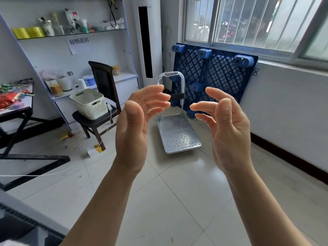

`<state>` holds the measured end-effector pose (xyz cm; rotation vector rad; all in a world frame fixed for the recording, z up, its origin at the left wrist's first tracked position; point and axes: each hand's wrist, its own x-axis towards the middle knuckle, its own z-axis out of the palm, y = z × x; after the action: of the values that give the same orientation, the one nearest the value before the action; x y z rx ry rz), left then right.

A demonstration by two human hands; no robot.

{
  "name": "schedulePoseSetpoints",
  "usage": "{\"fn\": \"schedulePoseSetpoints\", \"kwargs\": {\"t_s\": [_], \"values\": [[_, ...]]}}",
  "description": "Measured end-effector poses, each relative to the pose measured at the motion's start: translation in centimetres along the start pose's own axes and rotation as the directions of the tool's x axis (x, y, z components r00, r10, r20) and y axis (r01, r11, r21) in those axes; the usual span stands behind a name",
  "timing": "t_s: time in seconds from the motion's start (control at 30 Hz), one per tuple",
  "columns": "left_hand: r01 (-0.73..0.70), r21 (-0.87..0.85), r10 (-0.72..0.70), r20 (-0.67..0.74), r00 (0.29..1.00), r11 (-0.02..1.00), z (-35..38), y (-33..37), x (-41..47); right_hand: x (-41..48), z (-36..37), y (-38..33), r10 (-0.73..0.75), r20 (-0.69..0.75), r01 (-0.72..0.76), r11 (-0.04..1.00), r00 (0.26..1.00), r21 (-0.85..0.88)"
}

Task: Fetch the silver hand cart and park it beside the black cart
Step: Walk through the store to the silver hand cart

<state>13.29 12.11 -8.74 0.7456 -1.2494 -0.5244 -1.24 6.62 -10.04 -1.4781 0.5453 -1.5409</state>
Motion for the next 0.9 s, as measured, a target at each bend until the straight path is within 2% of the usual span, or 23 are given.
{"fn": "schedulePoseSetpoints", "kwargs": {"t_s": [0.4, 0.9], "values": [[-0.009, -0.046, 0.011, 0.032, 0.999, 0.999, -0.9, -7.7, 7.8, 7.9, 0.2, 6.0, -0.002, -0.015, 0.002, 1.0, 1.0, -0.026], [0.005, -0.03, -0.005, 0.015, 1.0, 1.0, -8.2, -17.3, 21.0, 21.4, 6.6, 16.2, 0.019, -0.012, -0.02, 0.999, 1.0, -0.031]]}}
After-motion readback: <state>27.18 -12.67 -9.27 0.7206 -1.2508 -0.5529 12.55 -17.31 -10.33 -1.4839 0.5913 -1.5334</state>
